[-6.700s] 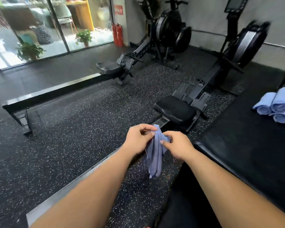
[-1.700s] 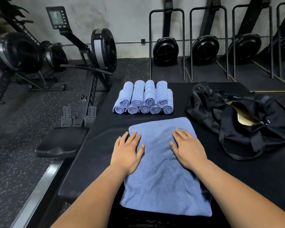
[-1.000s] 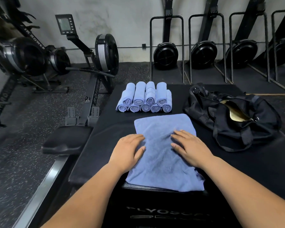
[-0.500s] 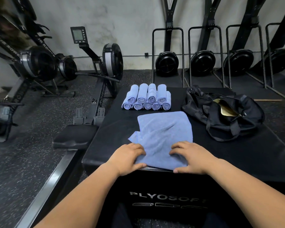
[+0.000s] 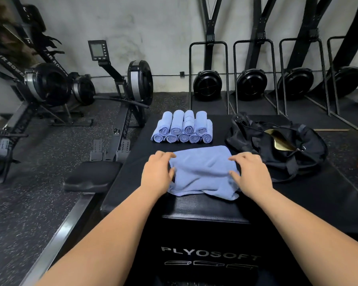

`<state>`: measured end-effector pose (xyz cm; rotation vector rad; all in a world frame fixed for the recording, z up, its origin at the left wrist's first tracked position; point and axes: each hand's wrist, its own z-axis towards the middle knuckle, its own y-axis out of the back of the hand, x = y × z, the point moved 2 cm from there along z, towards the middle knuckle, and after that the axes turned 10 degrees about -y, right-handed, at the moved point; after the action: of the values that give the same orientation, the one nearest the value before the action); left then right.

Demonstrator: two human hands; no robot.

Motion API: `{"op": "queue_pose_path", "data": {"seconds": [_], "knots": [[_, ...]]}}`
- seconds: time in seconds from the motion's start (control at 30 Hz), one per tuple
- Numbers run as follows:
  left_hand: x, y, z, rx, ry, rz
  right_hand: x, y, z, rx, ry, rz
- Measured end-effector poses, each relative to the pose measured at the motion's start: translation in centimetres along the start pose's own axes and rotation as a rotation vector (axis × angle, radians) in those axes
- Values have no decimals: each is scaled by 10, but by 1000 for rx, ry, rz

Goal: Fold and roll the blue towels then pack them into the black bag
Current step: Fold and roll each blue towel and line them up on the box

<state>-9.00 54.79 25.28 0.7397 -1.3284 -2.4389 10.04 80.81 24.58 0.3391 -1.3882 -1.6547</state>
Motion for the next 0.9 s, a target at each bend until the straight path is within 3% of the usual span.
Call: {"op": "queue_pose_path", "data": {"seconds": [0.17,0.27,0.4,0.53,0.63,0.8,0.9], "knots": [[-14,-29,-16,224,-317,50,5,-18,-18,159,369,-71],[-12,-46,-27,324,-277,89,1,-28,-28,200,401,-132],[-10,-51,-25,248,-239,81,-7,-29,-21,188,150,47],[-4,-39,-13,51,-35,-165,-12,-16,-1,128,-126,364],[-1,-33,-5,32,68,-230,-16,-12,2,108,-166,225],[5,-45,-18,243,-40,-129,-2,-25,-14,89,277,-25],[8,-50,-28,224,-65,-130,4,-36,-29,173,414,-86]]}}
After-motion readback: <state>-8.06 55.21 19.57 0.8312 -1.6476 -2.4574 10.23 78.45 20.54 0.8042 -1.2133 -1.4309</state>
